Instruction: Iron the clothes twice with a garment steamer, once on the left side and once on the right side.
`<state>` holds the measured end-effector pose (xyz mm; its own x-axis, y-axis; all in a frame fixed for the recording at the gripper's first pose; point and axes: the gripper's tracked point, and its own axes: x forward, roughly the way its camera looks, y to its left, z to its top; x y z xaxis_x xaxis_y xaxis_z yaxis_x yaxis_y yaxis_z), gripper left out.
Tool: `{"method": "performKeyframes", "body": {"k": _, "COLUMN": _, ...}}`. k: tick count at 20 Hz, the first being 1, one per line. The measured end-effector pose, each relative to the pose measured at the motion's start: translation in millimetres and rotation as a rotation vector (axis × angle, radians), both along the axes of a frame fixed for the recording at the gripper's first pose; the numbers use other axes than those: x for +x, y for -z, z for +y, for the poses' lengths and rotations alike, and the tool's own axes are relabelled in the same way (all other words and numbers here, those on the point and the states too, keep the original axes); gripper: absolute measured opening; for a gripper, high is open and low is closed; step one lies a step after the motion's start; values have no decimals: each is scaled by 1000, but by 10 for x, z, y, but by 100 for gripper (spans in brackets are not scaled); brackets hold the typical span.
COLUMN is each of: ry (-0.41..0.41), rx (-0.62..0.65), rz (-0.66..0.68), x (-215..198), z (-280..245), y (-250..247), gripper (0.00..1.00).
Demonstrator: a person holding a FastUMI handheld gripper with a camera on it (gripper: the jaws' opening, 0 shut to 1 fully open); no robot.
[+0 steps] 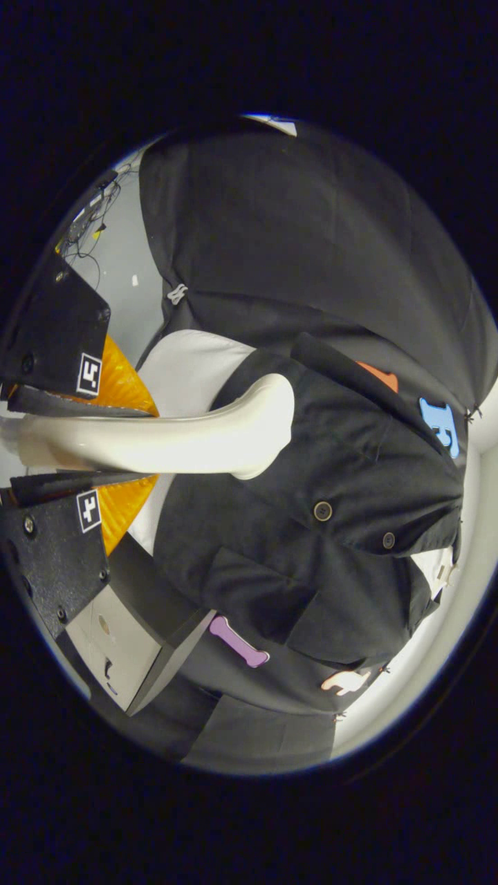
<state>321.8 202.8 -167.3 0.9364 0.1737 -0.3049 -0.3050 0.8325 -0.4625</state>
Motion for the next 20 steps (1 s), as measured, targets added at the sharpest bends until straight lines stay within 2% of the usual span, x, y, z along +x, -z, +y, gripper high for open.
{"method": "performKeyframes", "body": {"k": 3, "ry": 10, "rx": 28, "rz": 13, "x": -160, "z": -94, "y": -120, "gripper": 36}}
{"method": "performKeyframes", "body": {"k": 8, "ry": 9, "rx": 120, "rz": -49, "x": -502, "z": -336, "y": -727, "gripper": 36}}
{"method": "performKeyframes", "body": {"k": 14, "ry": 92, "rx": 160, "rz": -114, "x": -700, "z": -1268, "y": -1286, "gripper": 36}}
{"method": "performKeyframes", "body": {"k": 20, "ry": 220, "rx": 198, "rz": -106, "x": -849, "z": -2239, "y": -1548, "gripper": 36}}
